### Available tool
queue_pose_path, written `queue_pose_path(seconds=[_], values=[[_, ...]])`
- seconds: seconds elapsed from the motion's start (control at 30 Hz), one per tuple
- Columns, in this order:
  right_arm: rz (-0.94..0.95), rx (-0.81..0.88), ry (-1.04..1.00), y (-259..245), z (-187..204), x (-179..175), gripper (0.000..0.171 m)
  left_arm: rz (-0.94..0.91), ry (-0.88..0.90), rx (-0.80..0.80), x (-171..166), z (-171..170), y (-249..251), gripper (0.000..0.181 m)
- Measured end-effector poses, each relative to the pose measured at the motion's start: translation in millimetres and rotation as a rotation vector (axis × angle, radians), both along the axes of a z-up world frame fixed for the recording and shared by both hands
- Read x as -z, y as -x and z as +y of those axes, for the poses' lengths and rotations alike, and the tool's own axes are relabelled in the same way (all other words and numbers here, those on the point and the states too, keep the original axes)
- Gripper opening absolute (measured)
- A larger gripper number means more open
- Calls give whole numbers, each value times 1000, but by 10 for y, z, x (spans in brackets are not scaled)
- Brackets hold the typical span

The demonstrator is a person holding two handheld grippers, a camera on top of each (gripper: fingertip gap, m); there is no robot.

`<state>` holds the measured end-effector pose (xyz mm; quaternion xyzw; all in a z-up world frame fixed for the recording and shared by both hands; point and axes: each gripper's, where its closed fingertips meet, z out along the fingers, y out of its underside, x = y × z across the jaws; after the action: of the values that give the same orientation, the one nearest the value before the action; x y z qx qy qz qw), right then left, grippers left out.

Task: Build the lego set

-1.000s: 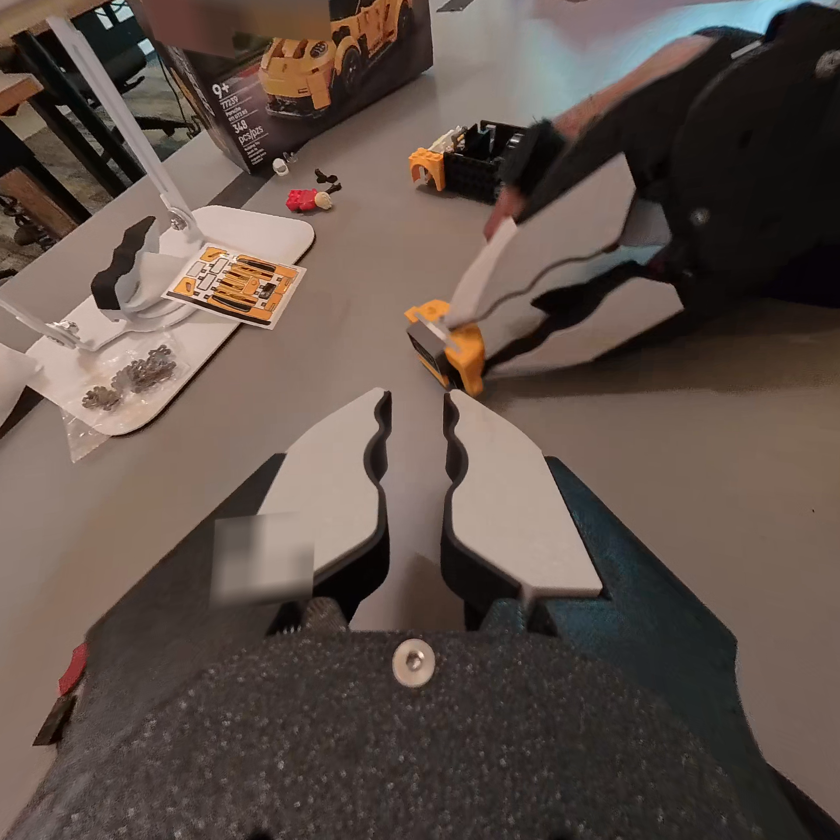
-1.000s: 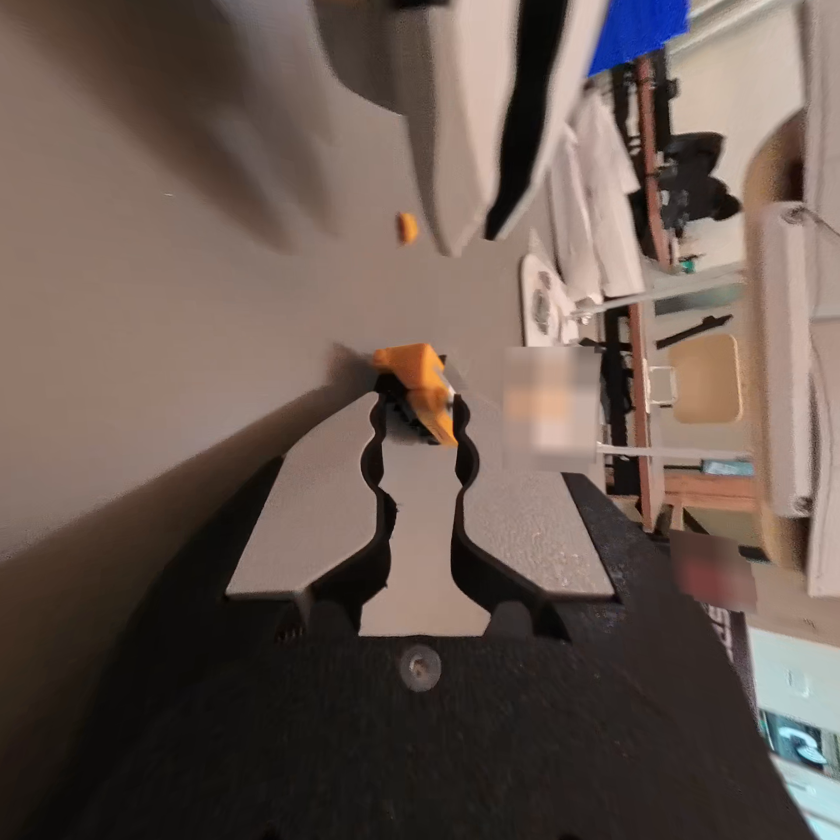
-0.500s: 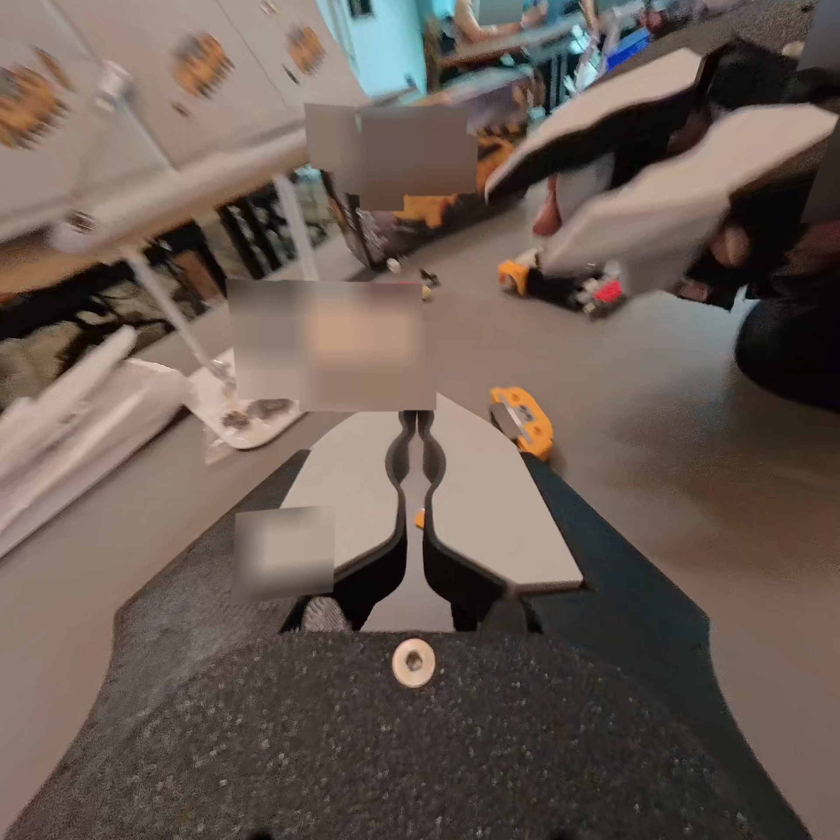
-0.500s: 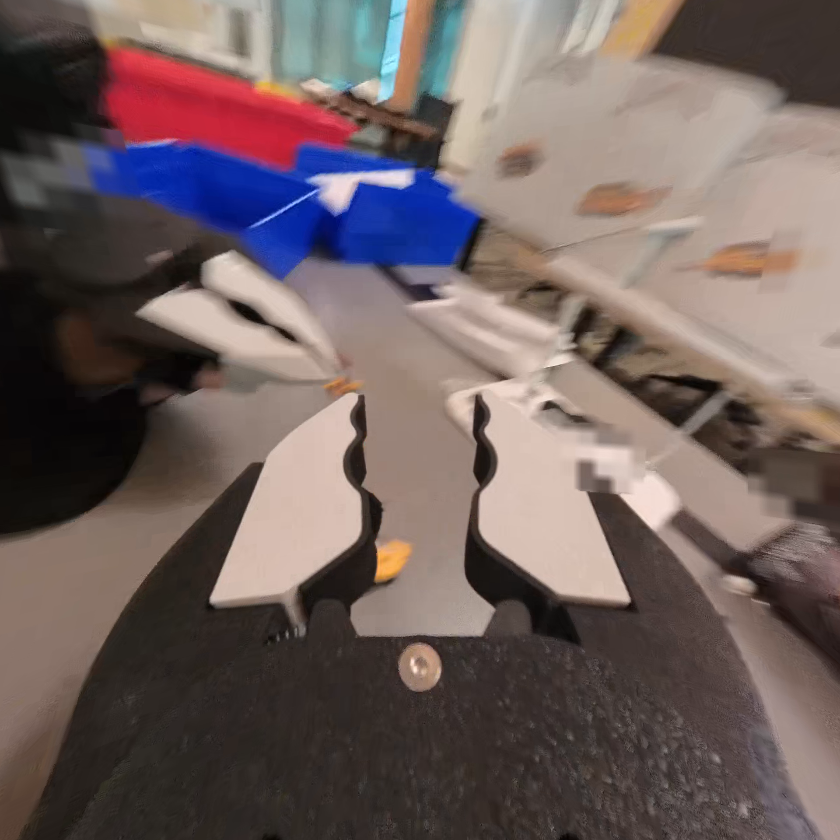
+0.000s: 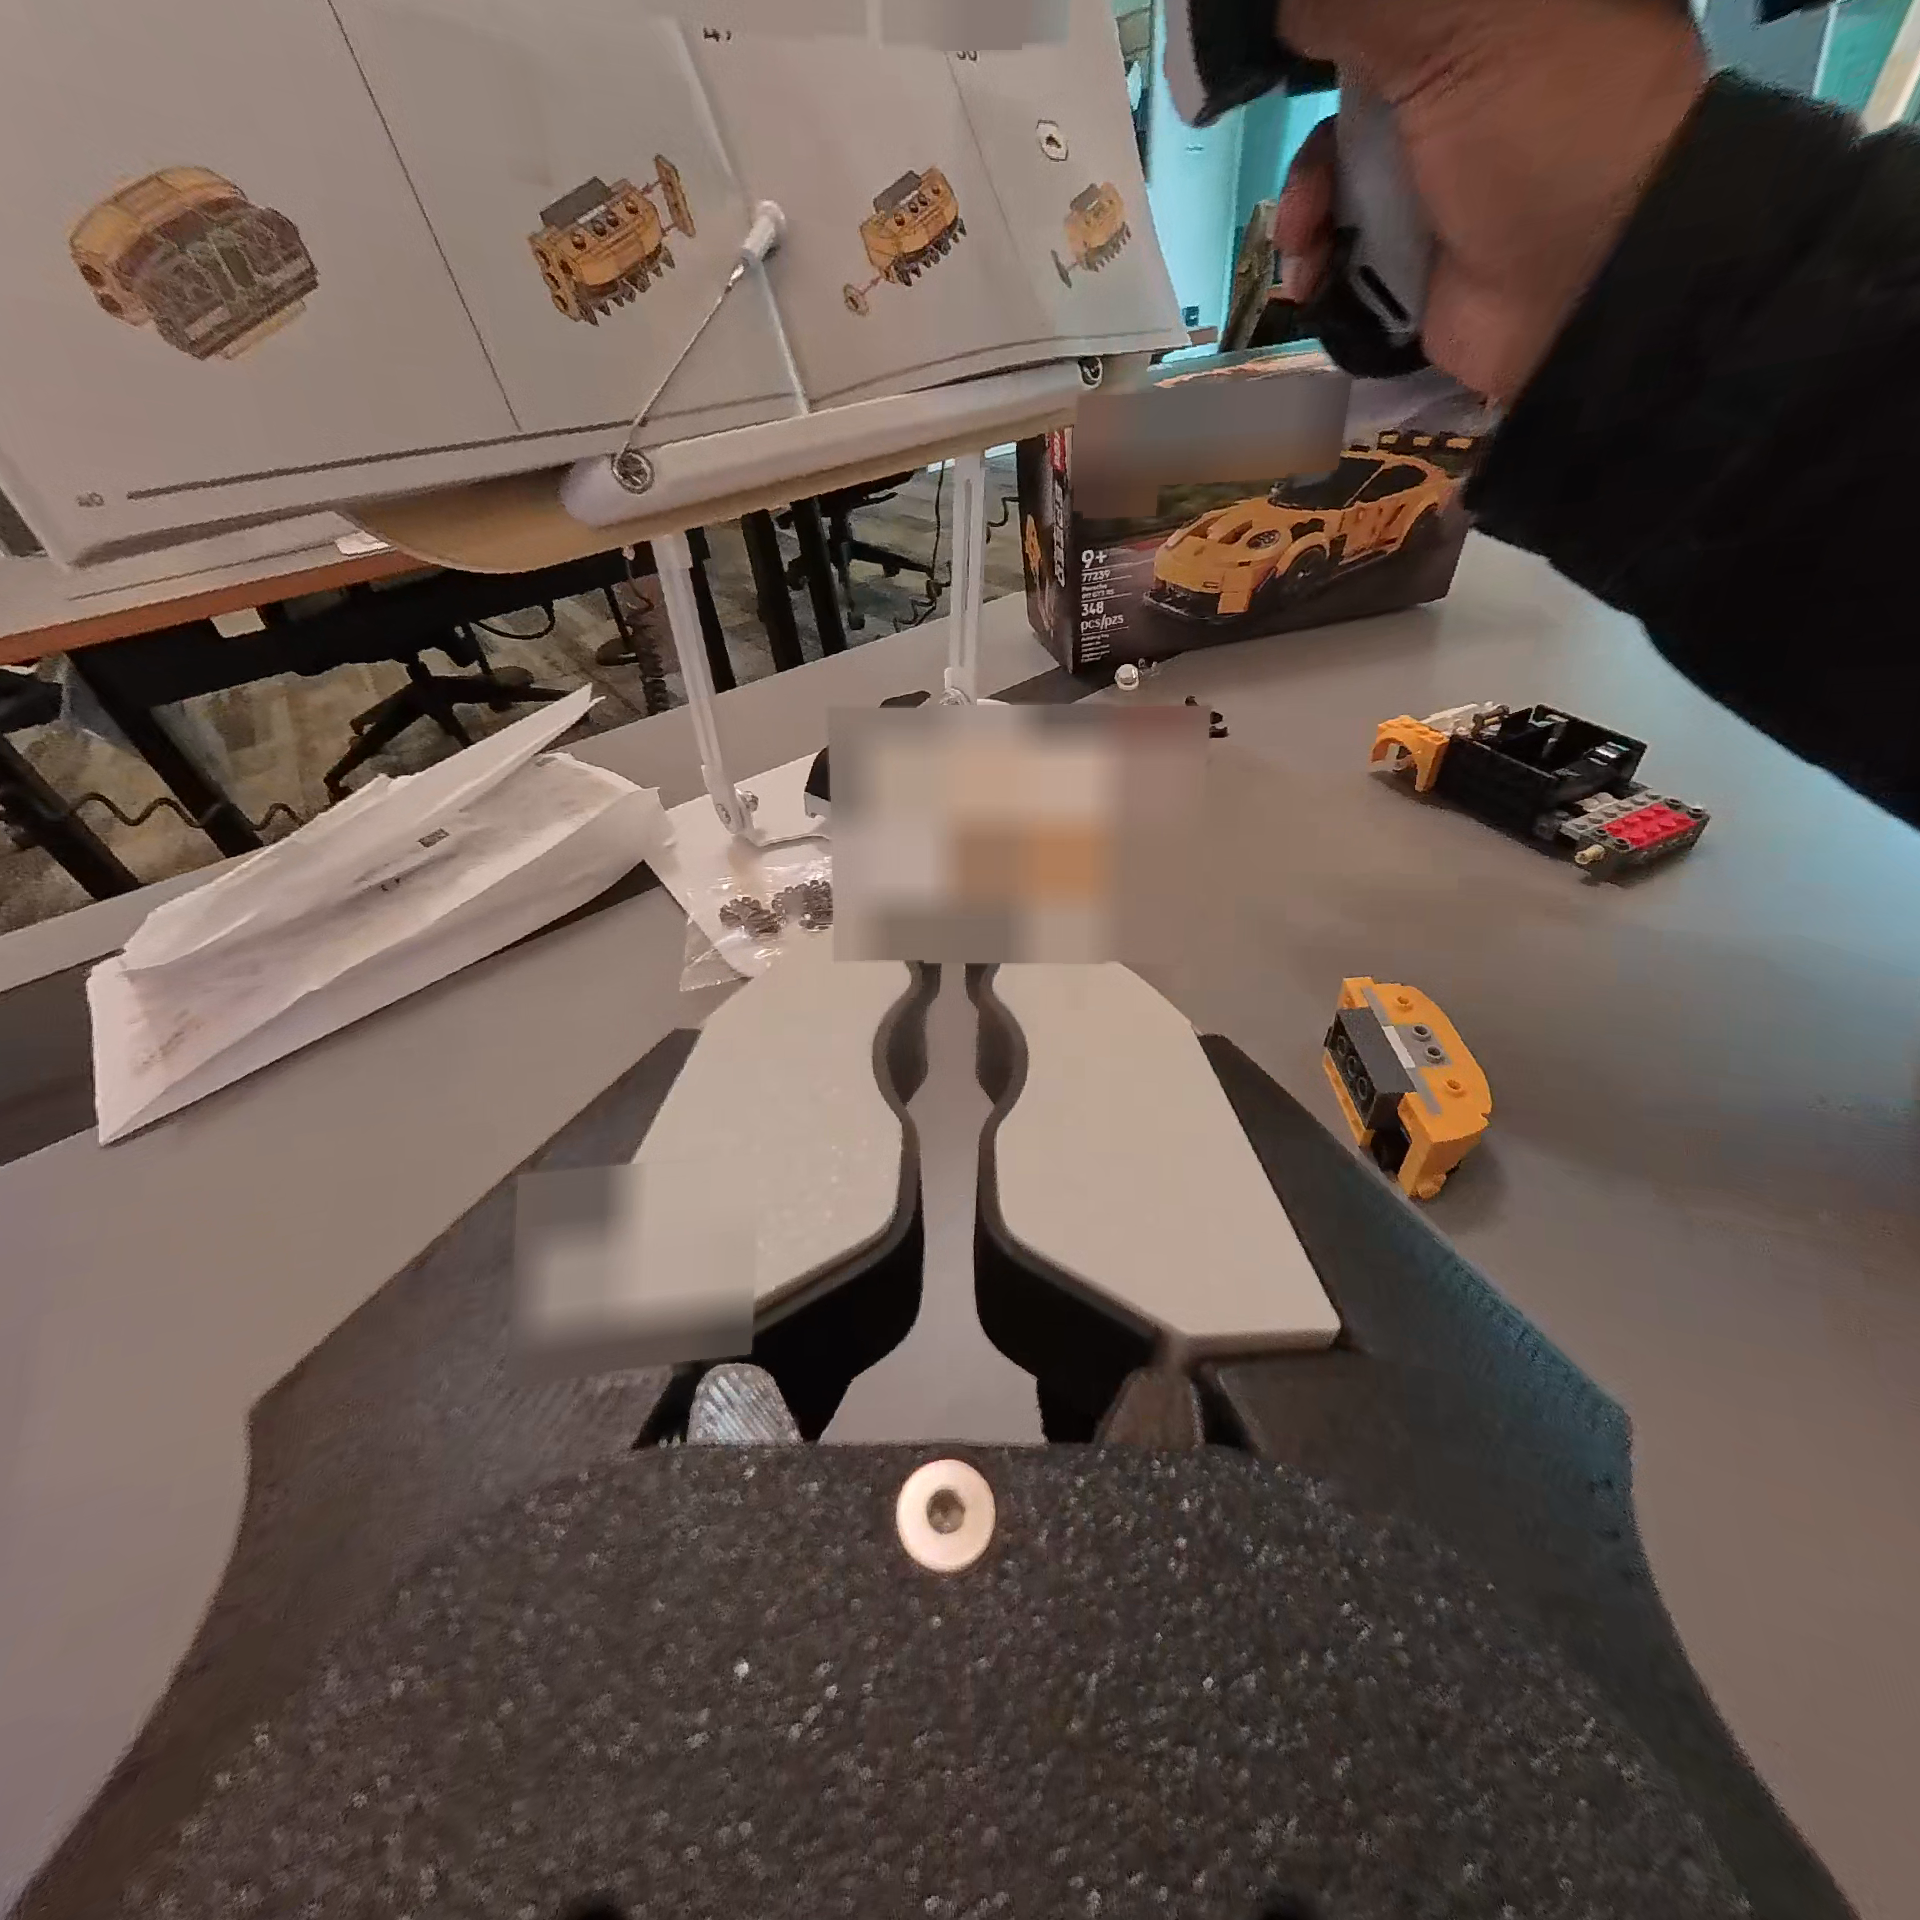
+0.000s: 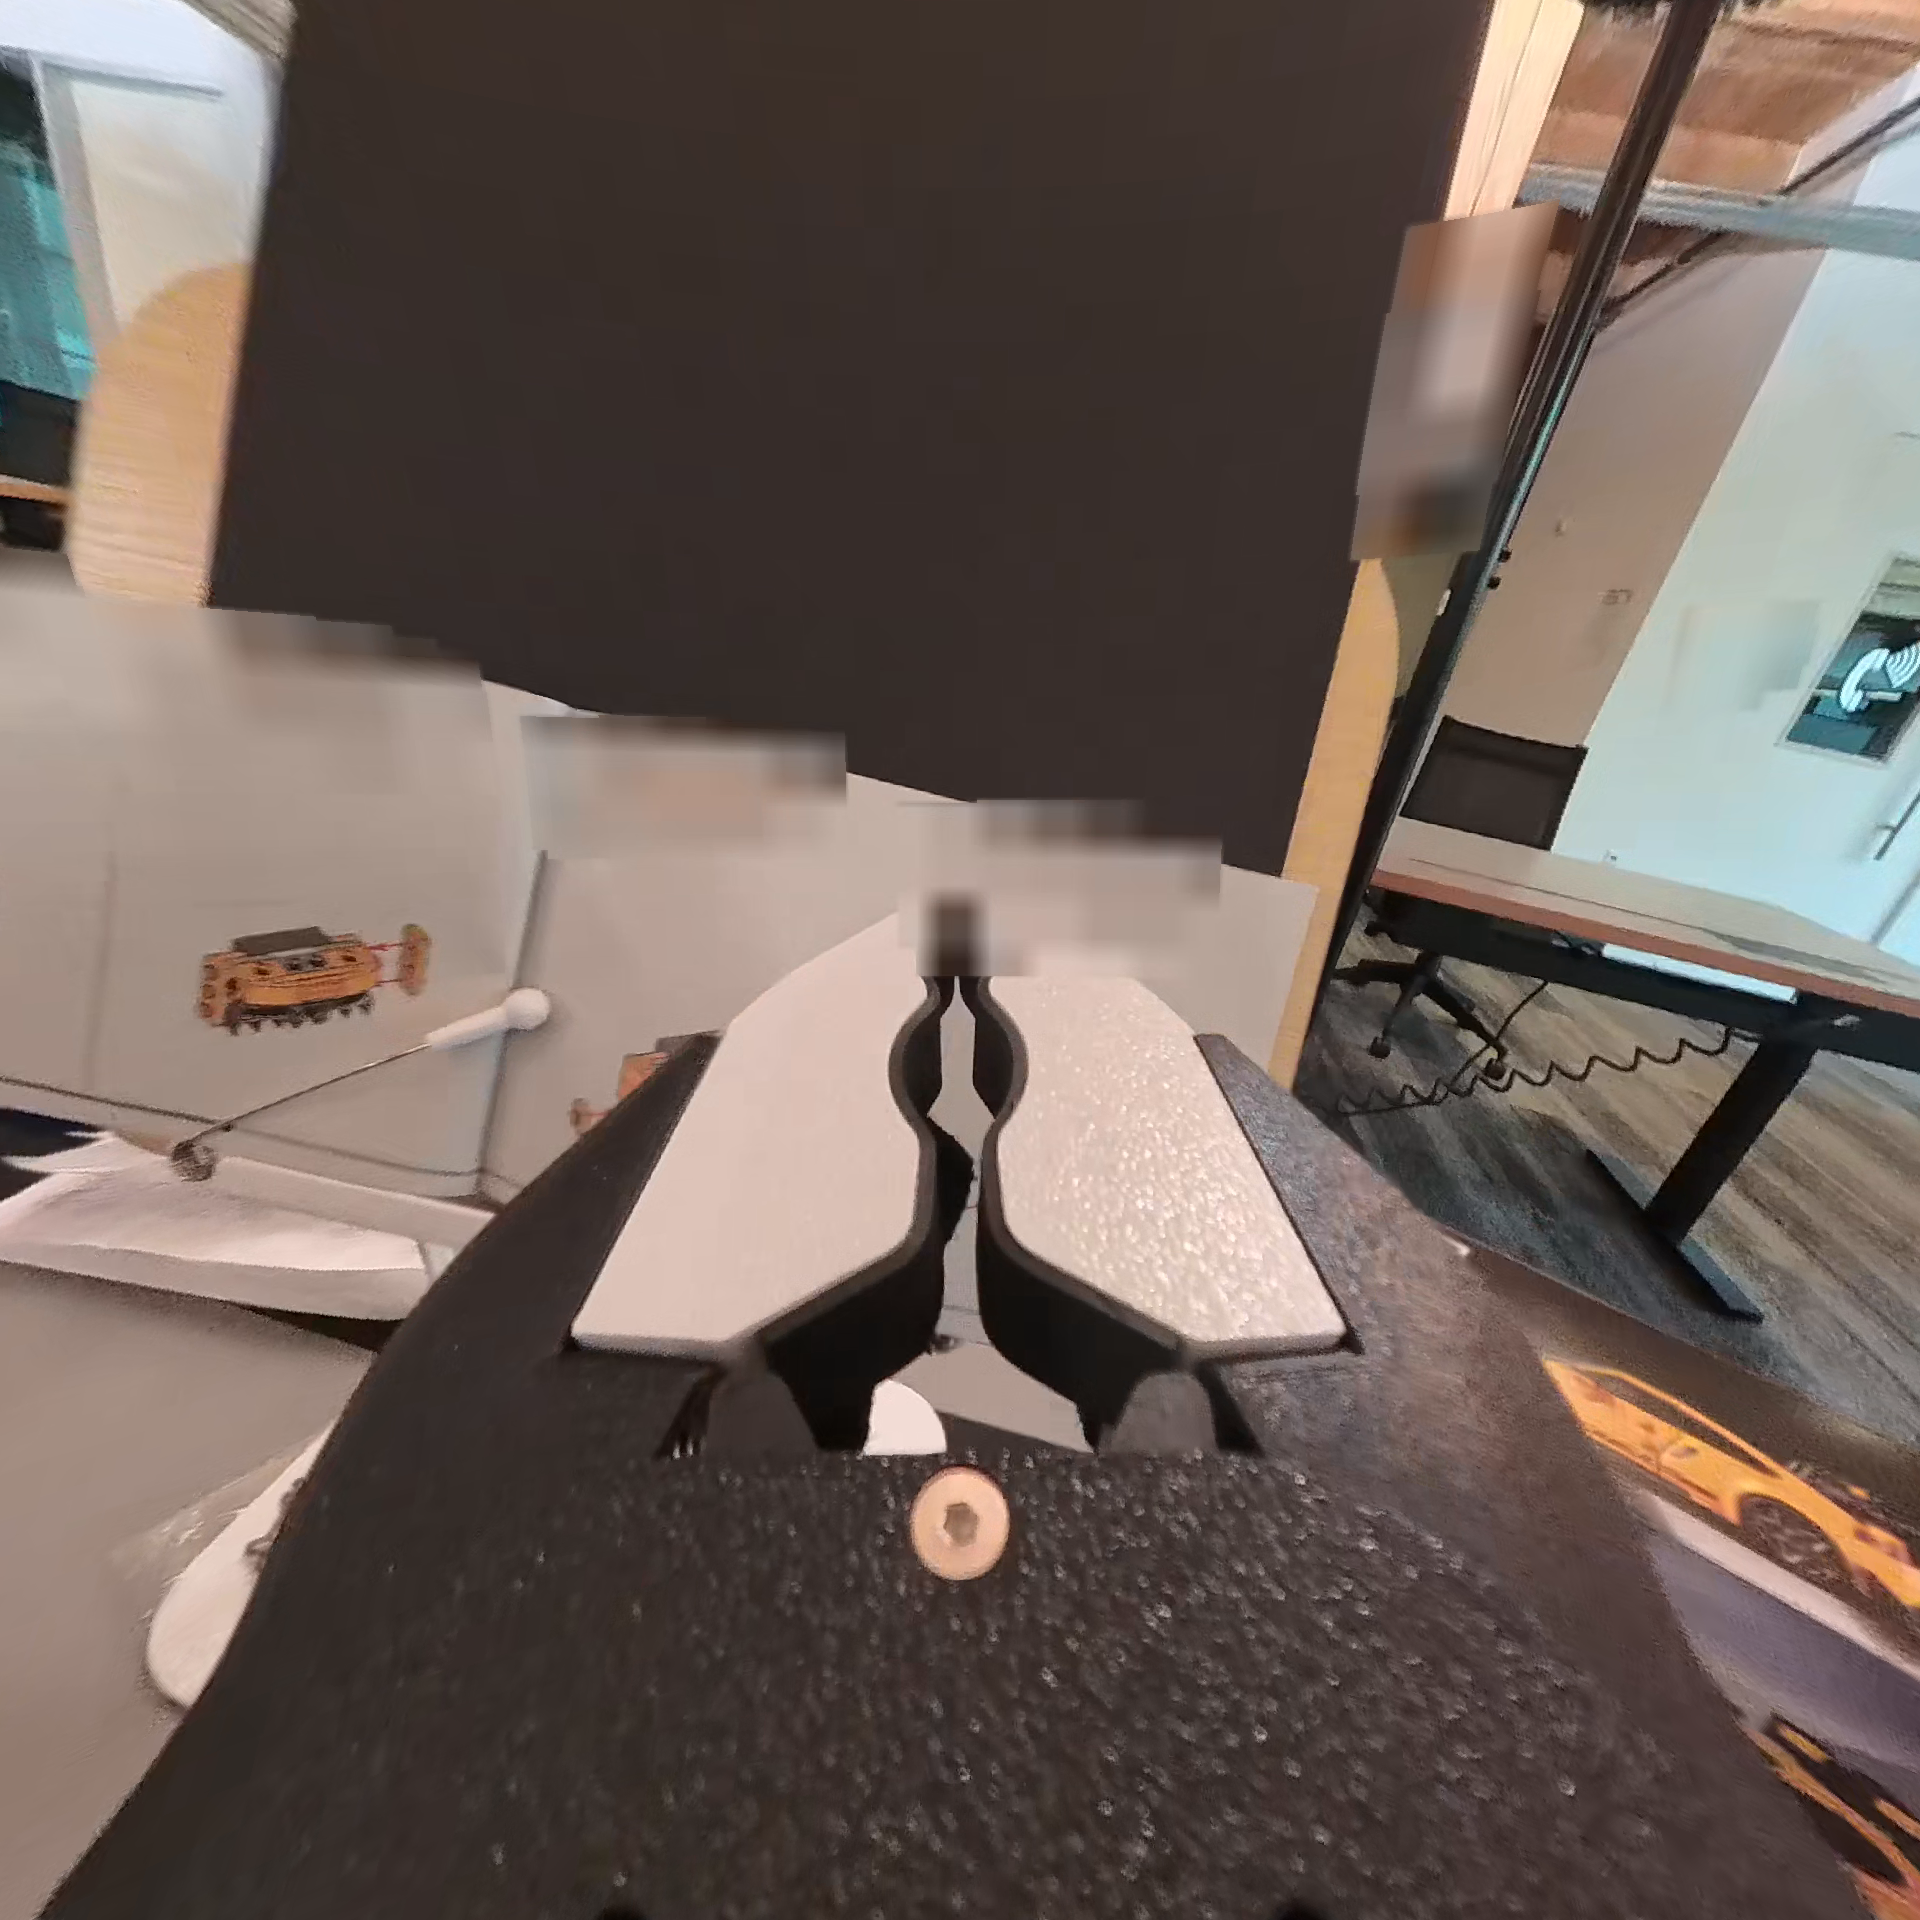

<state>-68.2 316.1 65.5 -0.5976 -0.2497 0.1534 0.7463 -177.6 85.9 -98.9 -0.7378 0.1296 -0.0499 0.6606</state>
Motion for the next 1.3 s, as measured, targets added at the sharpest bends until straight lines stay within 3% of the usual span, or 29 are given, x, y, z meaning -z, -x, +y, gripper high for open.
queue_pose_path(seconds=[0.3,0.83,1.1,1.3], values=[[20,-40,16,61,344,60,0,-44,48,64,130,79,-74,2],[31,-27,-6,-44,381,54,0,-43,22,69,86,52,-58,3],[44,-37,-12,-104,323,-4,0,75,-126,-132,-251,-29,434,0],[48,-123,-61,-16,-3,-204,2,152,-108,-250,-316,-112,882,0]])
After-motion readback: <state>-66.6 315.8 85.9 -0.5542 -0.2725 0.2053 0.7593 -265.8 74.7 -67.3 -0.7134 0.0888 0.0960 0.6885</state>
